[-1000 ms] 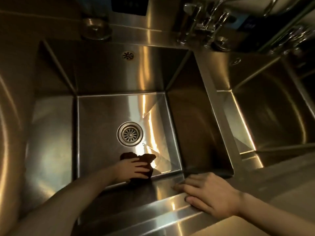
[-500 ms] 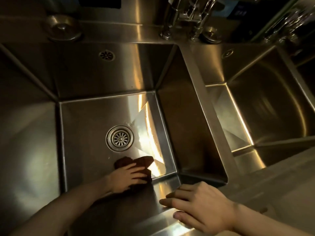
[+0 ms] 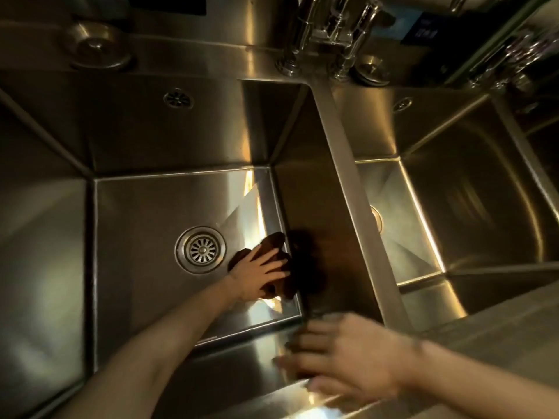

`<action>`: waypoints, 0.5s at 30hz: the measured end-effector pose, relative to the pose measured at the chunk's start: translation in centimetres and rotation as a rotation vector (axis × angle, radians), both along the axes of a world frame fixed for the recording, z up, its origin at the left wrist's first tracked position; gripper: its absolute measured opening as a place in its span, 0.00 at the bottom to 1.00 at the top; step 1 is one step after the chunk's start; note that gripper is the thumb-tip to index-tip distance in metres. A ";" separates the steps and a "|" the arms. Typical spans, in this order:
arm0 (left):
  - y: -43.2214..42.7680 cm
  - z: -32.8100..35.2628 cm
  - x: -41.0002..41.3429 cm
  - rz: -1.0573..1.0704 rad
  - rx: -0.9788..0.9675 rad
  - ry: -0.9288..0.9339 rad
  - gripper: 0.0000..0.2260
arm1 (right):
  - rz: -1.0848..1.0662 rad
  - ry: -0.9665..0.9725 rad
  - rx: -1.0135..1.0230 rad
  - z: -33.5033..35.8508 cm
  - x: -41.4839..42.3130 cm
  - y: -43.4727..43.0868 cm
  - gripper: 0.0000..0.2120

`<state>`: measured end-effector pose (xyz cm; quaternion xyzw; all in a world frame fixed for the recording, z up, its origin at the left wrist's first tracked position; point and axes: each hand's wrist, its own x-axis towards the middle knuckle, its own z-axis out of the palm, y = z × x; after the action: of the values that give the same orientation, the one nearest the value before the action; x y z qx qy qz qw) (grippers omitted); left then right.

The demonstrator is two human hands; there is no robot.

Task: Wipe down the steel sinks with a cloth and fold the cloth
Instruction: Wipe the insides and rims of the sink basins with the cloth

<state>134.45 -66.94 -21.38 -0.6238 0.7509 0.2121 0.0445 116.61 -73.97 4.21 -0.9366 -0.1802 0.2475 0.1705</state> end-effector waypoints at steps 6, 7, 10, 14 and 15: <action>3.7 -1.5 -0.5 -0.123 0.036 0.118 0.27 | 0.163 -0.148 -0.222 -0.8 4.2 -10.5 0.19; 4.3 -2.2 -0.7 -0.186 0.000 0.111 0.26 | 0.199 -0.148 -0.215 -0.9 4.7 -11.0 0.18; 5.2 -4.2 -1.9 -0.305 0.042 0.006 0.29 | 0.253 -0.101 -0.173 -1.3 5.2 -10.7 0.16; 0.9 -5.2 -1.2 -0.134 -0.021 -0.145 0.21 | 0.242 -0.101 -0.130 -1.9 5.4 -11.3 0.14; -0.9 -4.8 -0.3 -0.001 -0.074 -0.112 0.18 | 0.249 -0.113 -0.123 -1.9 5.4 -11.4 0.13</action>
<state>134.18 -67.85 -26.14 -0.6356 0.7548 0.1490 0.0637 122.02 -85.37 2.32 -0.9281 -0.2888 0.2244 0.0702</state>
